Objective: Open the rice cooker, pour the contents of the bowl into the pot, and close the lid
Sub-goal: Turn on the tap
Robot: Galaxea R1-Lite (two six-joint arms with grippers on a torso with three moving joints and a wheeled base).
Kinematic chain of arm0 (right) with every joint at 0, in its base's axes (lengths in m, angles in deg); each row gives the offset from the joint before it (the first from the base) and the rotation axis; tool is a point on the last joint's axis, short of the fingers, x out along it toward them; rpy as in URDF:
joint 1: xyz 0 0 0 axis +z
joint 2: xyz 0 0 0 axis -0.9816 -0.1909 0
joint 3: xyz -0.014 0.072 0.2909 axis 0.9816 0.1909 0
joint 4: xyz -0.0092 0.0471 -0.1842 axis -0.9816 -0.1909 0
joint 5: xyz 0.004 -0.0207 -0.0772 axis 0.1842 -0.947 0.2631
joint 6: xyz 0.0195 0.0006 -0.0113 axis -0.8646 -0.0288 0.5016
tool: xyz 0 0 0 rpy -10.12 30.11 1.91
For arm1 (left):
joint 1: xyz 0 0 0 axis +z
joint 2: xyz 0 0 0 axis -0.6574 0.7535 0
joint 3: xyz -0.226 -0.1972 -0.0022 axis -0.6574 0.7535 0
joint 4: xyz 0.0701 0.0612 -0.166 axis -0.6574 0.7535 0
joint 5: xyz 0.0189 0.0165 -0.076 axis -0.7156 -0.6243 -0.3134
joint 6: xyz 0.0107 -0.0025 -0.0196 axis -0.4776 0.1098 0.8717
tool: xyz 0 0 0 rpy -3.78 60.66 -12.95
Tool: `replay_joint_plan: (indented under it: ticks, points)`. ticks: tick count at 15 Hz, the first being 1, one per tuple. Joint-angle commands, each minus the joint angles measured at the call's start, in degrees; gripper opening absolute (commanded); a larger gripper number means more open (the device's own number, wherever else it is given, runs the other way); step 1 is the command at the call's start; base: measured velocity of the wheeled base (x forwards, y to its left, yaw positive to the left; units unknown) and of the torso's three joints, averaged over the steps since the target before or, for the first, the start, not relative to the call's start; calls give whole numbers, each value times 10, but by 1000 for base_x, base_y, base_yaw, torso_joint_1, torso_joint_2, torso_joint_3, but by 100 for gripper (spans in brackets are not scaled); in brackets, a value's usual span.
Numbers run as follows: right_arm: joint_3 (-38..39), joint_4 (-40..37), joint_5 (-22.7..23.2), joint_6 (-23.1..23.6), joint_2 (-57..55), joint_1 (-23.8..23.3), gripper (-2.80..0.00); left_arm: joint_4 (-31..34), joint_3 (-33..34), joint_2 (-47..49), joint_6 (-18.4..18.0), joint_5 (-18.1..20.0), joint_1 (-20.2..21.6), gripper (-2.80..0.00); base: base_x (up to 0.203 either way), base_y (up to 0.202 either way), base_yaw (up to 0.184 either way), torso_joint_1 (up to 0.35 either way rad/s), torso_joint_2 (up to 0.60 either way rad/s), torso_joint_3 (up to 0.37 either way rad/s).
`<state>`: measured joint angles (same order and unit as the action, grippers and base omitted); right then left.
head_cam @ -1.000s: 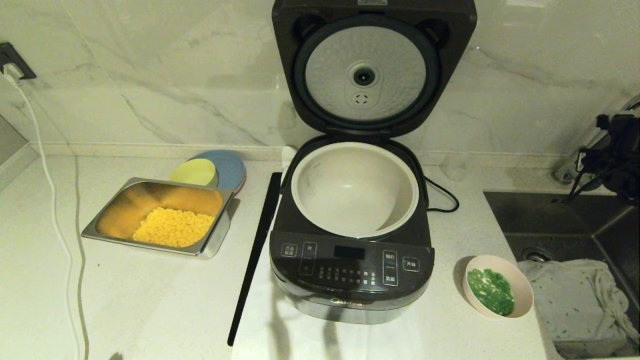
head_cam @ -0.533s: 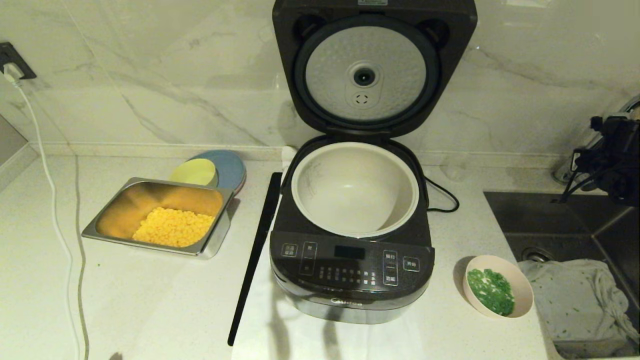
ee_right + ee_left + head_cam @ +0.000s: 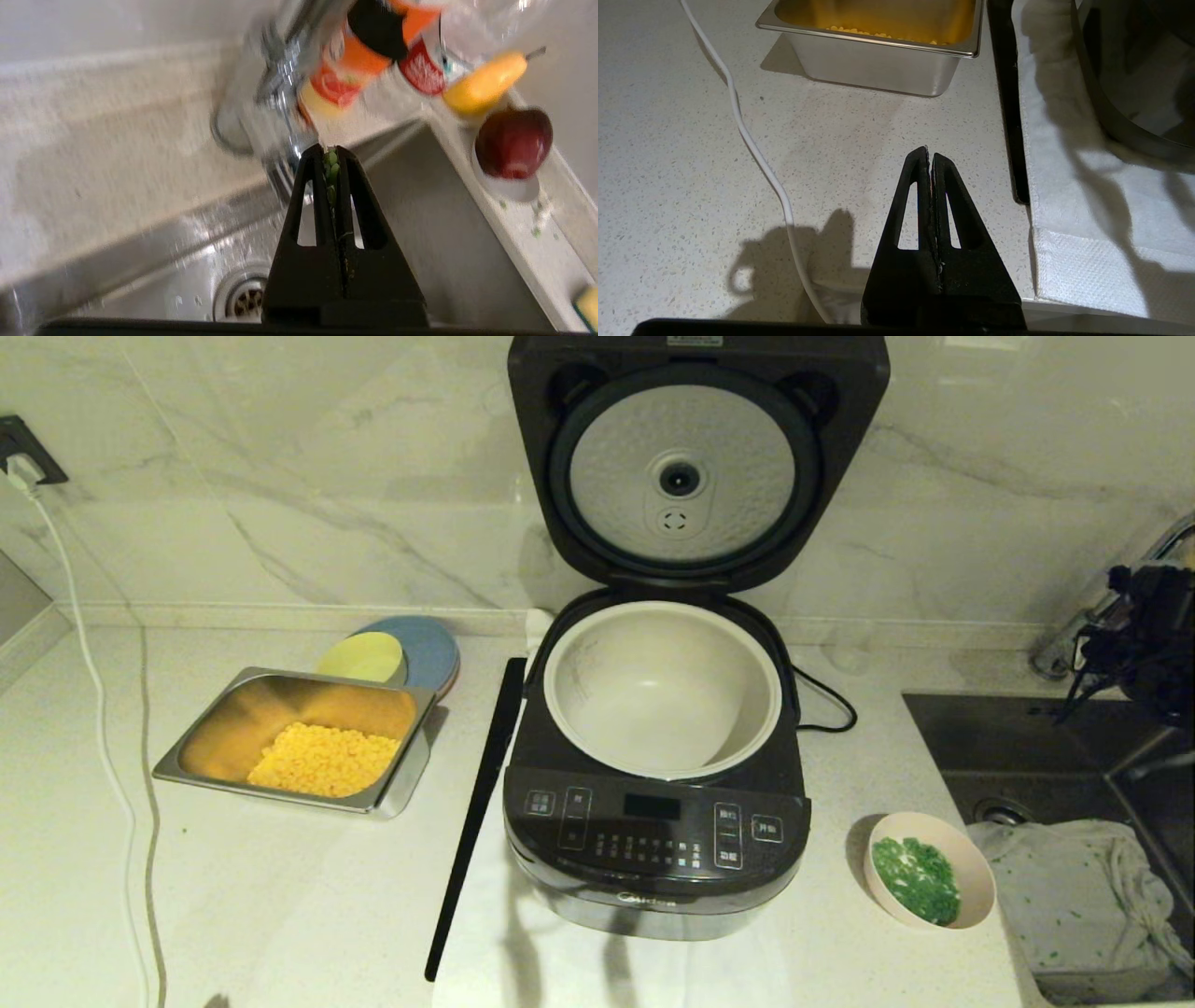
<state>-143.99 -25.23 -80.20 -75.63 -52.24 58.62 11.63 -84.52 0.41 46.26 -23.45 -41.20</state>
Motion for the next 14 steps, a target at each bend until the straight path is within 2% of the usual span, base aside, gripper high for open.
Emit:
replay_joint_plan:
  ticks: [1, 4, 7, 10, 12, 14]
  points:
    - [23, 1, -1, 1, 17, 0, -280, 0, 5, 0, 0, 0, 0, -280, 0, 0, 0, 0, 0, 0]
    - [44, 3, -1, -4, 31, 0, -280, 0, 5, 0, 0, 0, 0, -280, 0, 0, 0, 0, 0, 0]
    - [62, 2, -1, -40, 81, 4, -280, 0, 5, 0, 0, 0, 0, -280, 0, 0, 0, 0, 0, 0]
    - [130, -11, 5, -54, 170, 23, -280, 0, 5, 0, 0, 0, 0, -280, 0, 0, 0, 0, 0, 0]
    - [180, -65, 18, -57, 238, 40, -280, 0, 5, 0, 0, 0, 0, -280, 0, 0, 0, 0, 0, 0]
    - [224, -156, 45, -67, 317, 59, -280, 0, 5, 0, 0, 0, 0, -280, 0, 0, 0, 0, 0, 0]
